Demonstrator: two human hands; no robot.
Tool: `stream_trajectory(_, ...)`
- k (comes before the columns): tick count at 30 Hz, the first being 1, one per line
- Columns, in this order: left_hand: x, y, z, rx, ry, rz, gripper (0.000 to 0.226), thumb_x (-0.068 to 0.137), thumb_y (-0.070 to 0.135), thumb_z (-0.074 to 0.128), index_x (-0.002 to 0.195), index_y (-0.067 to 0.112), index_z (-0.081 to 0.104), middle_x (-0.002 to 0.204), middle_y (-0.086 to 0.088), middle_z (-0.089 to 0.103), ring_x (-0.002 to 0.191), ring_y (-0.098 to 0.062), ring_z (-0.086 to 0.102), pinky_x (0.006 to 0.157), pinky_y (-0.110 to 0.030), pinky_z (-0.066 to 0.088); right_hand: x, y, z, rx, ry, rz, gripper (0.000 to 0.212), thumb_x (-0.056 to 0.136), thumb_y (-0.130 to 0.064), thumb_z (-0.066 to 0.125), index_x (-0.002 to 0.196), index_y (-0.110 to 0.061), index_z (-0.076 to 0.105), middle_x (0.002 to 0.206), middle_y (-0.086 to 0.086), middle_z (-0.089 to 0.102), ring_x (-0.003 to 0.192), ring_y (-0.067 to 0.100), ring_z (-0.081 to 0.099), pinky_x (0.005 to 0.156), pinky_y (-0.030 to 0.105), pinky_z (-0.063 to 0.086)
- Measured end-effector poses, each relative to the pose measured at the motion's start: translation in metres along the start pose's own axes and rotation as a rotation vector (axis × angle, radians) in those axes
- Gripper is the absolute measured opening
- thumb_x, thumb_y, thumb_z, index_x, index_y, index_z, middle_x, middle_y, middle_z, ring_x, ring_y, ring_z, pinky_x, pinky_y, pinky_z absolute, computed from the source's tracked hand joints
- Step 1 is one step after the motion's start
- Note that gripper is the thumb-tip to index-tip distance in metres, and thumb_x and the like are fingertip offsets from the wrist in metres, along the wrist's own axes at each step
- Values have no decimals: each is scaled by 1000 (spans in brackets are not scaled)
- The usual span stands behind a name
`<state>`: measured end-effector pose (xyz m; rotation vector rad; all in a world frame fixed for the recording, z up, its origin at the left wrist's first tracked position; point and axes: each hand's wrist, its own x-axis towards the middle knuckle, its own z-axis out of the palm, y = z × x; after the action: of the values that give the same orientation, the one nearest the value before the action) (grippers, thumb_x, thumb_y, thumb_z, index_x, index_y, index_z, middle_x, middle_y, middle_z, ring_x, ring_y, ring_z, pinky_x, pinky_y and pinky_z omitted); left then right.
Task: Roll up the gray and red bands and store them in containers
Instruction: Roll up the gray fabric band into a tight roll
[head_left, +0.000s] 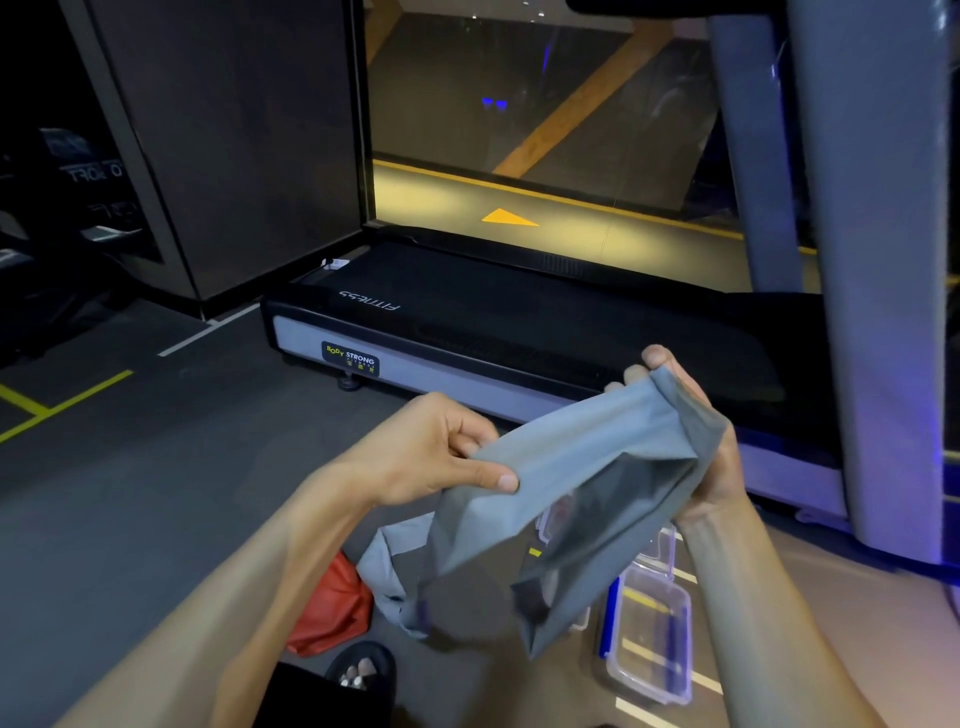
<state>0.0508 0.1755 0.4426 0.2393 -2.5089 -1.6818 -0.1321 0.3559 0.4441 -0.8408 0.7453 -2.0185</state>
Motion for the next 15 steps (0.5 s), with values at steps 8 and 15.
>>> stream_trajectory(8, -3, -1, -2, -59, -43, 23, 20, 87, 35, 75, 89, 15, 78, 80, -16, 75, 68, -16, 49, 58, -26, 37, -5, -4, -3, 1, 82, -6, 15, 102, -21, 48, 91, -20, 57, 69, -5, 48, 62, 11, 49, 61, 26, 51)
stream_trajectory(15, 0, -3, 0, -25, 14, 10, 28, 76, 39, 83, 83, 12, 77, 78, -16, 76, 68, -18, 50, 61, -31, 34, -7, -3, 0, -21, 68, -17, 18, 103, -20, 43, 93, -20, 57, 73, -5, 49, 66, 11, 50, 63, 26, 52)
